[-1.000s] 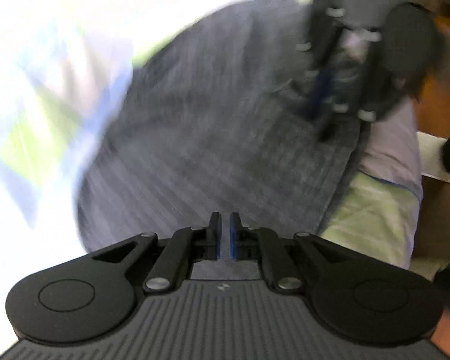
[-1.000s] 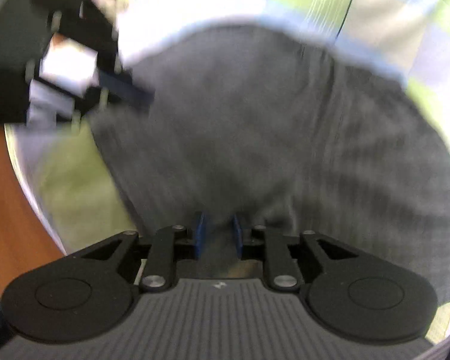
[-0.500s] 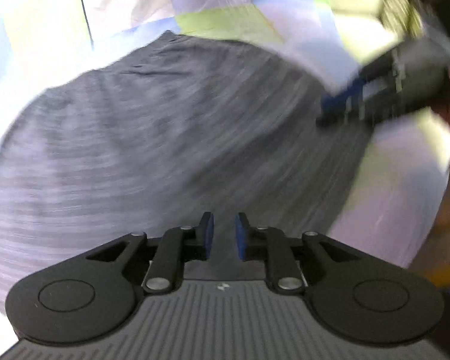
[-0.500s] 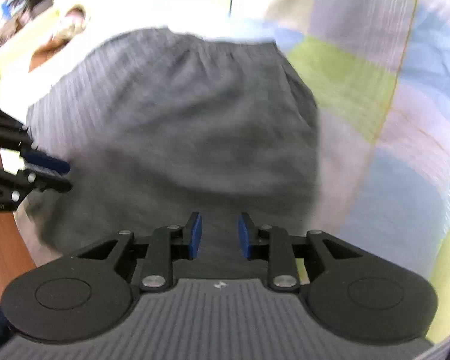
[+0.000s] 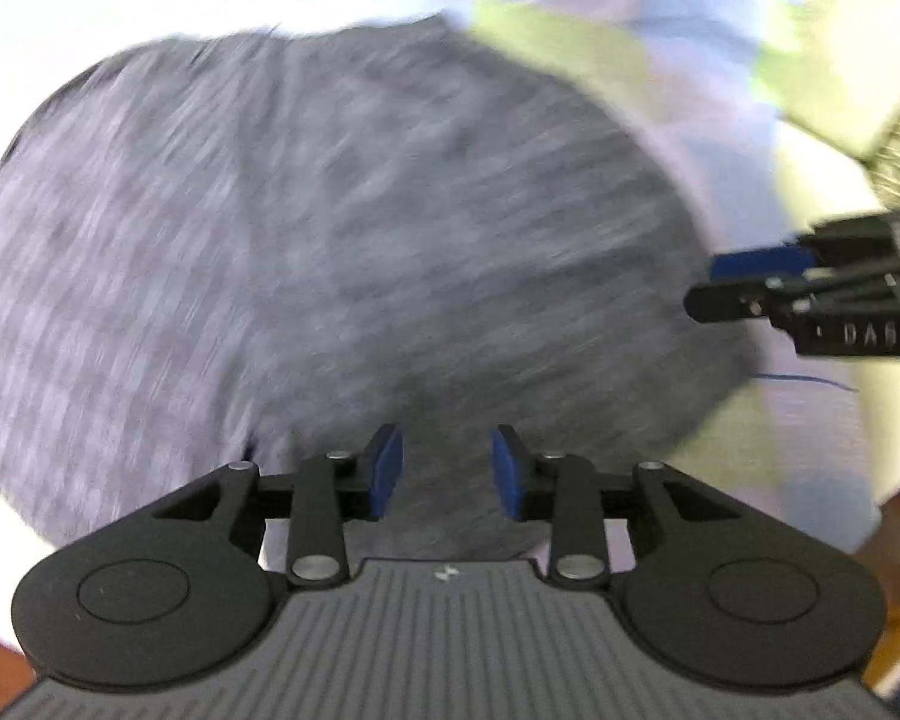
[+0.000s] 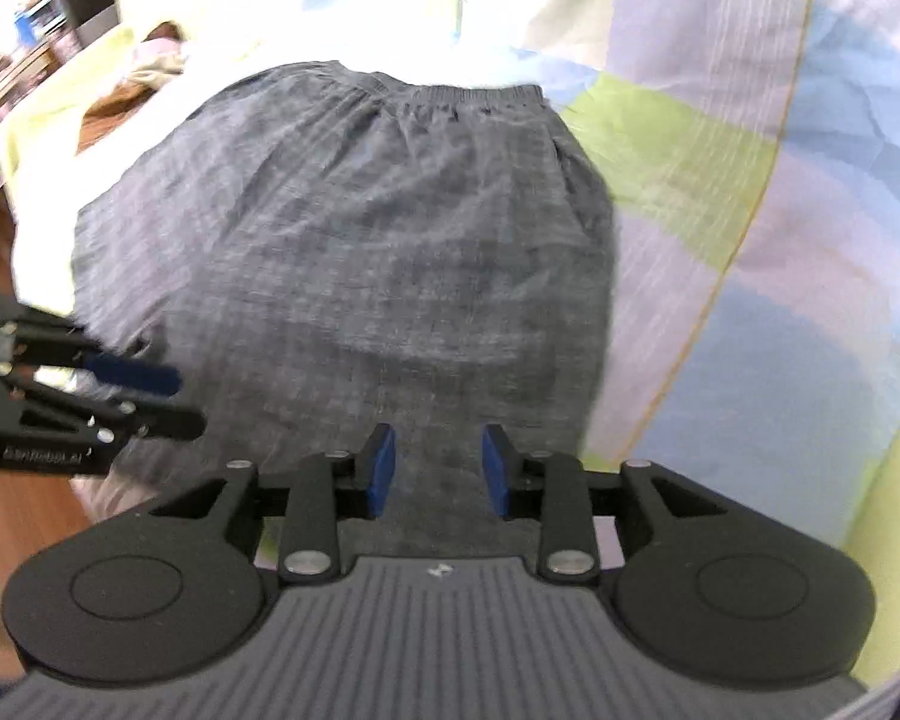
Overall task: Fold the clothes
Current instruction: 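Lift and unfold the shorts with both grippers, laying them flat again, then pull both open grippers back from the flat grey shorts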
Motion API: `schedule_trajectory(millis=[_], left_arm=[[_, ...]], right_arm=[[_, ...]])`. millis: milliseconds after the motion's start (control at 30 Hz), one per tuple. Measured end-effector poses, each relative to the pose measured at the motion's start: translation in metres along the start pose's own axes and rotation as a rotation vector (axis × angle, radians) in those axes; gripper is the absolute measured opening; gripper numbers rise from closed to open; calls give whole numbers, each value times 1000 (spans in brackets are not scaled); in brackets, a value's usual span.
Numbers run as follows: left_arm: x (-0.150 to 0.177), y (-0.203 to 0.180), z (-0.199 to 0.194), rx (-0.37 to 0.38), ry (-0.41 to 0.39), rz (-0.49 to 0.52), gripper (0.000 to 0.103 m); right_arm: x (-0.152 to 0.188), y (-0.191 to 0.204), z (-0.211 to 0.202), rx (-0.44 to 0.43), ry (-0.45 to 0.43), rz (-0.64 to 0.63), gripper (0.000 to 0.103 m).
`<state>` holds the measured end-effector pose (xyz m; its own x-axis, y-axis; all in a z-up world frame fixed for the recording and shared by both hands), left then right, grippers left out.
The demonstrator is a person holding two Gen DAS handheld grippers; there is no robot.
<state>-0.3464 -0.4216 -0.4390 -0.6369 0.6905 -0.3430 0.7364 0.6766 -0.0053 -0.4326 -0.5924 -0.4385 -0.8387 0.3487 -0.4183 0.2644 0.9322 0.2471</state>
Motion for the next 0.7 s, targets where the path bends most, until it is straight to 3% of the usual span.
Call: schedule_trajectory(millis=[100, 233, 333, 367, 400, 467, 600, 700], left_arm=[[21, 0, -10, 14, 4, 12, 44], [54, 4, -35, 50, 123, 37, 45], [60, 31, -82, 37, 139, -57, 46], [61, 42, -100, 35, 138, -92, 48], [65, 50, -114, 29, 131, -99, 49], [61, 70, -157, -5, 89, -109, 55], [54, 100, -232, -94, -17, -88, 56], [55, 118, -287, -128, -84, -100, 69]], right_arm=[[38, 16, -9, 83, -23, 47, 29], [86, 36, -44, 186, 30, 223, 29], [98, 60, -82, 184, -15, 372, 32], [96, 78, -102, 175, -62, 421, 39], [94, 97, -123, 166, -113, 470, 51], [85, 129, -153, 150, -192, 494, 60], [64, 200, -206, 106, -311, 485, 69], [58, 237, -236, 80, -353, 439, 73]])
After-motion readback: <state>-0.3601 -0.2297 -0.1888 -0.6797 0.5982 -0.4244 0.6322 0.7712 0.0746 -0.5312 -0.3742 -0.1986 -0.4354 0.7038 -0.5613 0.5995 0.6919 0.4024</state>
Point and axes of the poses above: each gripper's, at about its wrist camera, not at the fingertips, and z roughly the way its jaws point, y to its left, x to its underside, the point moved 5 cm from there along z, roughly the way its jaws point, and after that the axes turned 9 degrees about -x, right-handed, at the moved point
